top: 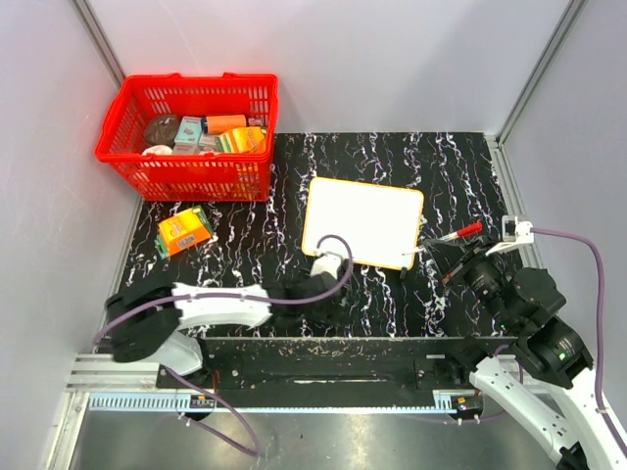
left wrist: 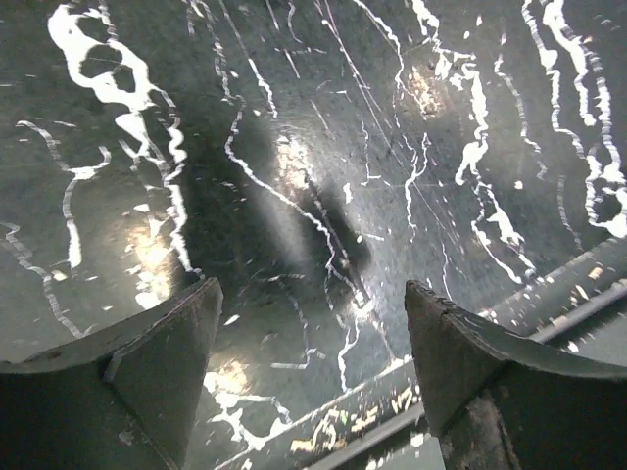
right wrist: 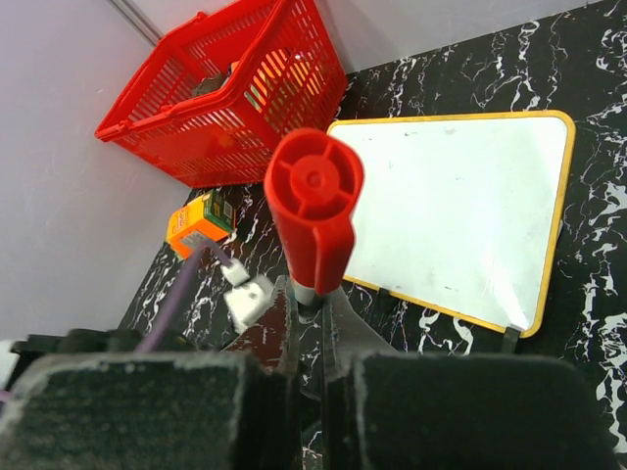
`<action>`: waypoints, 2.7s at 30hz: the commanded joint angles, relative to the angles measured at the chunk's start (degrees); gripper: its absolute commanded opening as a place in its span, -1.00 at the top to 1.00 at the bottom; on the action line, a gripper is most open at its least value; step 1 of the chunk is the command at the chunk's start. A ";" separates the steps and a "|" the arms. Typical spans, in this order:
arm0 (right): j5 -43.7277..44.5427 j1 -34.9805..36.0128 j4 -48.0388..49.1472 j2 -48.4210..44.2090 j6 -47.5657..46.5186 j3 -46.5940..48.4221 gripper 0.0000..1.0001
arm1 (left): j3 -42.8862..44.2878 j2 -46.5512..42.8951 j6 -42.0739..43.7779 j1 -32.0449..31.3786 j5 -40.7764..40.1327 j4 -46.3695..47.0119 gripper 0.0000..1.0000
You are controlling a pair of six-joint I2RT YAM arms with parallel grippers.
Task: Write a sentence on the whiteboard
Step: Adjust the whiteboard at the center of the board.
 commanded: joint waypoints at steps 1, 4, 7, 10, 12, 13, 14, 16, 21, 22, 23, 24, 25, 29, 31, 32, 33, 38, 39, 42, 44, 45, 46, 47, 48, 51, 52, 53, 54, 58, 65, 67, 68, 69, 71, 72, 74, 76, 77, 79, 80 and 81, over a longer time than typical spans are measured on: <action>0.44 0.11 0.24 0.36 -0.16 0.71 1.00 | -5.29 -11.89 4.01 5.28 9.11 6.48 -0.60; 0.00 0.11 0.77 1.07 -0.25 0.10 1.00 | -9.68 -19.28 5.42 13.44 16.65 9.10 -0.62; -0.88 0.11 1.73 1.77 -0.07 -0.52 1.00 | -13.47 -24.30 6.39 23.99 27.28 13.94 -0.64; -1.58 0.11 2.53 2.82 0.10 -1.04 1.00 | -14.36 -25.36 7.01 33.66 35.20 16.67 -0.68; -2.02 0.02 2.88 3.53 0.01 -1.31 1.00 | -14.89 -23.52 6.66 41.10 43.27 21.65 -0.69; -2.20 0.11 3.23 3.70 -0.07 -1.40 1.00 | -14.89 -22.30 5.87 43.59 45.91 23.34 -0.69; -2.37 0.11 3.32 4.14 -0.07 -1.40 1.00 | -14.89 -19.67 5.43 45.70 50.90 25.44 -0.69; -2.72 0.11 3.58 4.50 -0.07 -1.66 1.00 | -14.63 -16.59 3.50 50.63 55.15 33.70 -0.69; -2.73 0.11 3.94 5.11 -0.42 -1.84 1.00 | -9.10 -4.63 5.51 52.67 61.05 41.08 -0.69; -2.73 0.11 3.94 5.20 -0.60 -1.84 1.00 | -8.13 -1.49 4.82 52.75 61.40 42.59 -0.69; -2.64 0.11 3.85 5.29 -0.60 -1.92 1.00 | -7.69 0.11 4.81 52.75 61.67 45.04 -0.69; -2.64 0.02 3.85 5.29 -0.69 -1.92 1.00 | -6.81 1.61 5.07 52.75 61.85 46.28 -0.69; -2.55 0.11 3.94 5.46 -0.86 -1.92 1.00 | -6.37 4.41 5.25 52.75 61.76 47.08 -0.69; -2.73 0.11 3.85 5.90 -1.39 -1.66 1.00 | -5.05 10.31 5.34 53.10 59.13 51.11 -0.70; -2.55 0.11 3.76 5.90 -1.48 -1.83 1.00 | -3.47 13.90 5.34 53.19 57.98 50.77 -0.71; -2.64 0.11 3.76 5.82 -1.39 -1.84 1.00 | -3.20 14.97 4.99 53.19 58.15 52.95 -0.70; -2.55 0.11 3.76 5.82 -1.39 -1.84 1.00 | -2.85 16.03 3.77 53.19 58.42 54.10 -0.69; -2.38 0.11 3.50 5.46 -1.30 -1.84 1.00 | -0.30 18.93 3.84 53.11 58.33 54.12 -0.67; -2.46 0.11 3.32 5.38 -1.30 -1.84 1.00 | 0.40 19.11 4.19 53.11 58.16 53.85 -0.67; -2.37 0.11 3.32 5.20 -1.22 -1.84 1.00 | 2.24 20.25 5.16 53.02 58.94 52.00 -0.62; -2.55 0.11 3.23 5.03 -1.04 -1.92 1.00 | 2.60 21.13 5.07 52.76 60.26 52.53 -0.56; -2.46 0.02 3.15 4.94 -1.04 -1.84 1.00 | 3.12 21.31 5.25 52.67 60.70 52.62 -0.55; -2.55 0.11 2.97 4.94 -0.87 -1.84 1.00 | 3.30 21.57 5.25 52.49 61.23 52.71 -0.52; -2.46 0.11 2.97 4.68 -0.95 -1.84 1.00 | 3.48 21.75 5.25 52.05 61.58 52.71 -0.51; -2.55 0.11 2.88 4.76 -0.87 -1.75 1.00 | 3.83 22.18 5.60 51.79 61.67 52.80 -0.50; -2.90 0.11 2.36 4.76 -1.04 -1.40 1.00 | 5.06 23.24 6.04 50.74 62.28 51.48 -0.47; -2.90 0.02 2.35 4.76 -1.04 -1.31 1.00 | 5.15 23.33 5.87 50.47 62.46 51.39 -0.45; -2.82 0.11 2.09 4.67 -1.13 -0.96 1.00 | 5.24 23.50 5.78 49.69 62.38 51.56 -0.42; -2.90 0.11 1.92 4.67 -1.22 -0.96 1.00 | 4.98 23.42 5.78 49.33 62.37 51.57 -0.40; -2.55 0.11 1.48 4.06 -1.13 -0.61 1.00 | 2.52 22.54 4.11 48.36 61.76 53.84 -0.32; -2.55 0.02 0.68 3.53 -1.04 -0.43 1.00 | -0.74 20.08 3.14 46.52 61.06 55.79 -0.06; -2.73 0.11 0.69 3.44 -0.95 -0.43 1.00 | -1.00 19.64 3.40 45.90 61.14 56.05 0.01; -2.73 0.11 0.68 3.44 -1.04 -0.34 1.00 | -1.35 19.64 3.40 45.72 61.41 56.83 0.04; -2.81 0.11 0.60 3.44 -0.95 -0.34 1.00 | -1.62 19.81 3.05 45.64 61.58 57.54 0.06; -2.81 0.19 0.60 3.44 -0.95 -0.17 1.00 | -1.97 20.17 2.44 45.37 62.55 59.72 0.10; -2.81 0.11 0.42 3.44 -0.95 -0.17 1.00 | -2.06 20.43 1.74 45.28 62.81 60.44 0.12; -2.55 0.19 0.33 3.44 -1.04 -0.08 1.00 | -2.23 20.69 1.30 44.85 62.99 61.76 0.18; -2.64 0.11 0.42 3.44 -1.04 -0.17 1.00 | -2.32 20.96 1.12 44.14 62.99 62.29 0.19; -2.73 0.11 0.42 3.44 -1.04 -0.25 1.00 | -2.50 20.96 0.94 43.88 62.99 62.55 0.21; -2.81 0.02 0.42 3.53 -1.13 -0.25 1.00 | -2.58 20.70 0.77 43.09 62.90 63.16 0.25; -2.73 0.02 0.33 3.70 -0.95 -0.25 1.00 | -2.67 20.52 0.85 42.82 62.90 63.17 0.27; -2.73 0.11 0.33 3.71 -1.04 -0.17 1.00 | -2.76 20.08 0.77 42.73 62.90 63.52 0.29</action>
